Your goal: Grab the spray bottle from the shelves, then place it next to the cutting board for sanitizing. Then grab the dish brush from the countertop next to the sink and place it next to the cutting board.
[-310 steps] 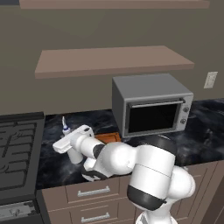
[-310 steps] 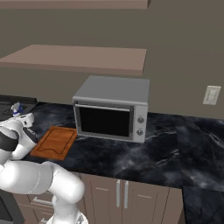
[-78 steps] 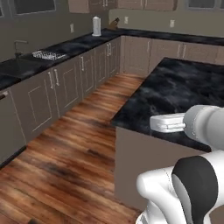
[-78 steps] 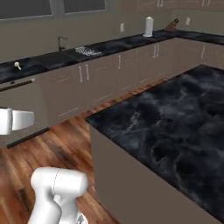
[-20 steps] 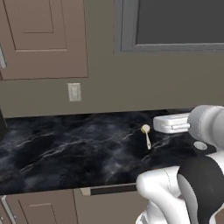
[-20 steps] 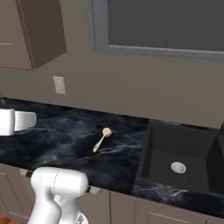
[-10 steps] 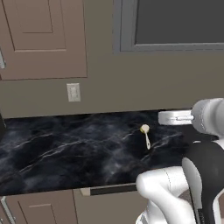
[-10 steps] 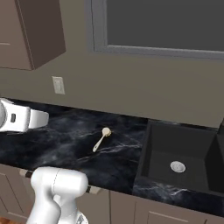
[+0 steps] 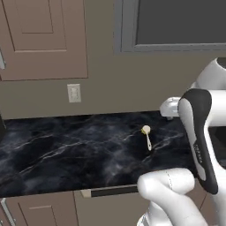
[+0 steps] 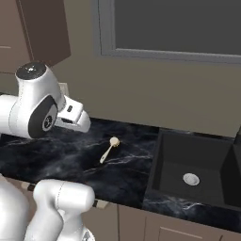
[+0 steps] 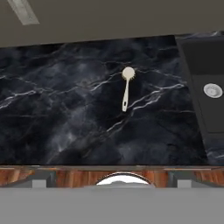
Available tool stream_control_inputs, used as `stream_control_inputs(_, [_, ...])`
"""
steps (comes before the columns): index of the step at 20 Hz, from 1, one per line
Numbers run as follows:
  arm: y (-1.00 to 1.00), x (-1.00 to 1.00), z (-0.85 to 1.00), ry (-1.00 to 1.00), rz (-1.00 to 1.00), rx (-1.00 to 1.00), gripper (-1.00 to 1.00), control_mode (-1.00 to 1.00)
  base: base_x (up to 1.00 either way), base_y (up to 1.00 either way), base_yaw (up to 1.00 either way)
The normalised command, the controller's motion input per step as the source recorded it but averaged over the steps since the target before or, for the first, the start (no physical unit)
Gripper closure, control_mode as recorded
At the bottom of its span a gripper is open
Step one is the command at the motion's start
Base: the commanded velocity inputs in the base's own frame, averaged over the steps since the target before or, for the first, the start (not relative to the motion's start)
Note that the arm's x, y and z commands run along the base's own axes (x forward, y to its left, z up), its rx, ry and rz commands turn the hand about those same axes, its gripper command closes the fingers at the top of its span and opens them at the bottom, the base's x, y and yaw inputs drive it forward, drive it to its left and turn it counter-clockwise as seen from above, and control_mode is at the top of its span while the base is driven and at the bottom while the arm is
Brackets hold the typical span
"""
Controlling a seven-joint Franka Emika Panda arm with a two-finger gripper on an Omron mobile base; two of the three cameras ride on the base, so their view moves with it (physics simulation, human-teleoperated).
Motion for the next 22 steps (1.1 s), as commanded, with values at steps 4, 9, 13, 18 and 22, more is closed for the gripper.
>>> stream_control_inputs(4, [-0.23,0.64,-0.98,0.2,0.0,0.0,-1.0,-1.0,0.0,0.0,0.0])
stream_control_inputs(9, [-0.13,0.63,-0.96,0.05,0.0,0.0,-1.0,-1.0,0.0,0.0,0.0])
stream_control_inputs(13, [0.0,0.64,-0.74,0.0,0.0,-0.1,-1.0,-1.0,0.0,0.0,0.0])
stream_control_inputs(18, [-0.05,0.74,-0.59,0.03,0.0,-0.05,-1.0,-1.0,0.0,0.0,0.0])
stream_control_inputs(22, [-0.15,0.66,-0.49,0.07,0.0,0.0,-1.0,-1.0,0.0,0.0,0.0])
